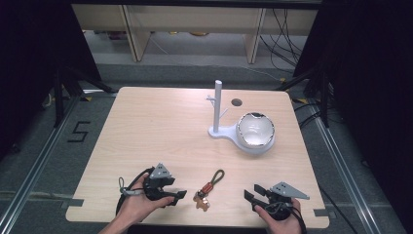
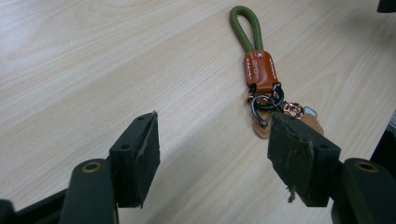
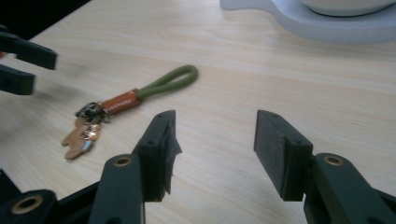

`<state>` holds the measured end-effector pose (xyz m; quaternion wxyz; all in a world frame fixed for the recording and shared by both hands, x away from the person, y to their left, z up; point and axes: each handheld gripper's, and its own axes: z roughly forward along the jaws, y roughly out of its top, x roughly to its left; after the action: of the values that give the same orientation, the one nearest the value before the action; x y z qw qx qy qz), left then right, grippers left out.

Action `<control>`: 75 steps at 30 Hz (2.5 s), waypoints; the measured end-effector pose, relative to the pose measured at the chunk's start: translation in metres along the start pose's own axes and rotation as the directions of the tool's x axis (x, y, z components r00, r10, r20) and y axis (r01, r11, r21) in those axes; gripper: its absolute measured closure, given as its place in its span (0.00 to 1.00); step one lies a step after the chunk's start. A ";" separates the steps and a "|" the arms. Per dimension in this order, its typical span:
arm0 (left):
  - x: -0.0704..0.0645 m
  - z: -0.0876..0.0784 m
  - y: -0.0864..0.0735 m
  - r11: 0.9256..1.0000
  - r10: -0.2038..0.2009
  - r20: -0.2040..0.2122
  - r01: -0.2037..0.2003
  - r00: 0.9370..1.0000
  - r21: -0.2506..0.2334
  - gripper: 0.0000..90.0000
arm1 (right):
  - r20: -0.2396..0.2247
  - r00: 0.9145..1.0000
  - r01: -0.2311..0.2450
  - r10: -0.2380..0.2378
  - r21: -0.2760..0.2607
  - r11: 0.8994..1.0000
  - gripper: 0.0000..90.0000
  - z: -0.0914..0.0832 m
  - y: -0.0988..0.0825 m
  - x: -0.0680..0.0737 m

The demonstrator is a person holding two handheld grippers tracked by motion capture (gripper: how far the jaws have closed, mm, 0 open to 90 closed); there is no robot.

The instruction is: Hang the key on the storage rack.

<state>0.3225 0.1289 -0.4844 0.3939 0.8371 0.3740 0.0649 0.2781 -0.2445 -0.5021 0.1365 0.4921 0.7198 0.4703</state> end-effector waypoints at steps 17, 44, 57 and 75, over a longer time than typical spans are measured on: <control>-0.015 0.004 0.030 0.982 0.042 0.008 -0.043 0.999 0.183 0.43 | 0.054 0.998 -0.031 0.028 0.052 0.998 0.60 -0.004 -0.002 -0.006; -0.050 0.063 0.093 0.869 0.129 0.030 -0.128 0.991 0.477 0.52 | 0.021 0.998 -0.069 0.067 0.077 0.995 0.60 -0.003 -0.004 -0.002; -0.053 0.093 0.096 0.832 0.146 0.035 -0.142 0.989 0.537 0.58 | 0.006 0.999 -0.048 0.048 0.053 0.997 0.60 -0.001 -0.005 -0.007; -0.055 0.106 0.101 0.807 0.189 0.017 -0.165 0.982 0.568 0.66 | 0.006 0.997 -0.082 0.082 0.076 0.994 0.60 -0.005 -0.004 -0.005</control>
<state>0.3839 -0.0149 -0.4746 0.1123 0.9459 0.3045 0.0042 0.2750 -0.2513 -0.5043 0.0993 0.5268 0.7161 0.4471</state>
